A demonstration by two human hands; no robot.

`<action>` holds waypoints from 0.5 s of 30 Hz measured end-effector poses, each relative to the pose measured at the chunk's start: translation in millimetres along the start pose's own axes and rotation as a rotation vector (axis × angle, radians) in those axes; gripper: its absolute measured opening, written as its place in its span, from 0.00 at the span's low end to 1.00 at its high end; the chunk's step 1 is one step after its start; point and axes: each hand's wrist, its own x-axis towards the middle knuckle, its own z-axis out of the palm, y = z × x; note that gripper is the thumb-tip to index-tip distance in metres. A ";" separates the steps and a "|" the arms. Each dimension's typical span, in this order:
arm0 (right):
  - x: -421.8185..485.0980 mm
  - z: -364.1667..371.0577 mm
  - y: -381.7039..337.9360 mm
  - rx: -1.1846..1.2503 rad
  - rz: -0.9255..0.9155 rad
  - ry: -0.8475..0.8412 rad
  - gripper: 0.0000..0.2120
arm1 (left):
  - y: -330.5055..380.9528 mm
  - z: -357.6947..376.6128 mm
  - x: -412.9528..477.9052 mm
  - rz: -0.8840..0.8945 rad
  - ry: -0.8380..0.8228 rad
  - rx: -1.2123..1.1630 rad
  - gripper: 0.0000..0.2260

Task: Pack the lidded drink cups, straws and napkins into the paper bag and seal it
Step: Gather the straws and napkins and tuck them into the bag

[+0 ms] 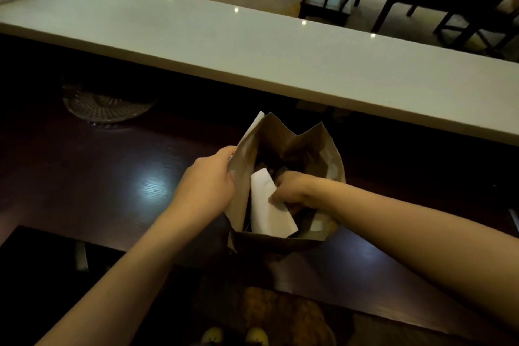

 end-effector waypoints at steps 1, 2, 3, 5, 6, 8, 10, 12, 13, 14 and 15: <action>1.8 0.9 4.0 0.043 0.006 -0.005 0.18 | -0.4 0.1 -1.3 0.000 0.005 0.003 0.16; 2.4 1.3 7.9 0.084 0.007 -0.009 0.17 | 0.0 0.4 -2.3 0.004 0.008 0.004 0.16; 3.2 1.6 12.6 0.120 0.007 0.001 0.16 | 0.6 1.3 -3.0 0.012 0.007 0.006 0.16; 4.7 2.1 21.2 0.153 0.020 0.049 0.16 | 2.6 2.9 -2.9 0.031 0.005 0.014 0.16; 5.0 2.6 24.7 0.149 0.027 0.068 0.17 | 3.5 3.6 -2.6 0.040 0.006 0.020 0.17; 4.7 2.0 28.3 0.055 0.010 0.102 0.22 | 4.8 5.0 -2.5 0.058 0.008 0.026 0.17; 2.8 1.3 29.5 -0.116 -0.057 0.153 0.31 | 6.5 6.2 -2.6 0.067 0.009 0.023 0.17; -2.1 2.9 28.6 -0.292 -0.136 0.224 0.39 | 8.7 6.8 -1.1 0.074 0.003 0.027 0.17; -5.2 5.1 27.2 -0.379 -0.176 0.236 0.41 | 9.6 7.1 -0.6 0.074 -0.005 0.021 0.17; -8.2 7.6 25.7 -0.463 -0.205 0.212 0.43 | 10.5 7.0 -0.5 0.076 -0.014 0.008 0.16; -9.9 9.7 23.7 -0.535 -0.218 0.158 0.45 | 10.8 7.5 -0.2 0.079 -0.023 -0.007 0.16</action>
